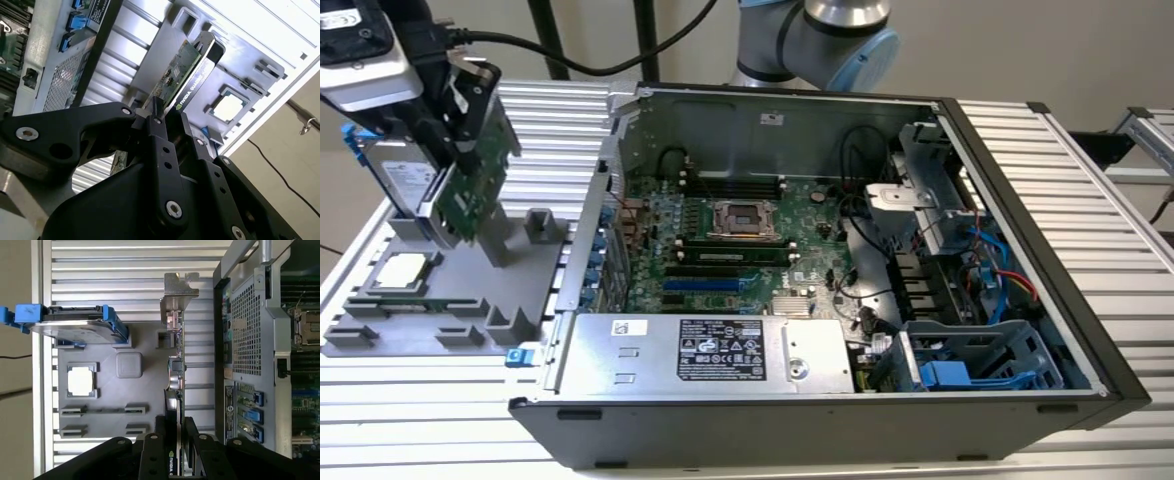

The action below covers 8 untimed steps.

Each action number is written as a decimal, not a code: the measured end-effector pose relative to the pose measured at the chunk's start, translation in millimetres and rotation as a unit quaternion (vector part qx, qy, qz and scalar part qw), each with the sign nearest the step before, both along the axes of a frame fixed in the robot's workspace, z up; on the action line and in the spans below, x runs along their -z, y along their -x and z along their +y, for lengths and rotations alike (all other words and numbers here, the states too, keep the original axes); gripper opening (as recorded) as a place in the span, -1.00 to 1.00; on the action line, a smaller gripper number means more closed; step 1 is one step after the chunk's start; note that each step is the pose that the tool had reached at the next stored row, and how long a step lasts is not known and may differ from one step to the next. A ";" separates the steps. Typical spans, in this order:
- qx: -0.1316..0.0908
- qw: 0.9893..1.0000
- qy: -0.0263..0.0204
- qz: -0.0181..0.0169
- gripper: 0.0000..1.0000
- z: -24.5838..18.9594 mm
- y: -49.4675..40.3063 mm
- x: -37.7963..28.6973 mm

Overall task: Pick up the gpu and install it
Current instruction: 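Pick up the gpu and move the gpu toward the slot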

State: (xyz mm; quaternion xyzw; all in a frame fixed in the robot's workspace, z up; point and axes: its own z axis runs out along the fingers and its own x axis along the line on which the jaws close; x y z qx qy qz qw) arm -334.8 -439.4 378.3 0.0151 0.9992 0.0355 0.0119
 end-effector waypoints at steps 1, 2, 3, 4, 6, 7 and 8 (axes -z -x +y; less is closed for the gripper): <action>0.000 1.000 0.000 0.000 -1.00 0.0 0.0 -1.3; 0.000 1.000 0.000 0.000 -1.00 0.0 0.0 -2.4; 0.000 1.000 0.000 0.000 -1.00 0.0 0.0 -3.7; 0.000 1.000 0.000 0.000 -1.00 0.0 0.0 -5.0; 0.000 1.000 0.000 0.000 -1.00 0.0 0.0 -7.6; 0.000 1.000 0.000 0.000 -1.00 0.0 0.0 -8.8; 0.000 1.000 0.000 0.000 -1.00 0.0 0.0 -10.3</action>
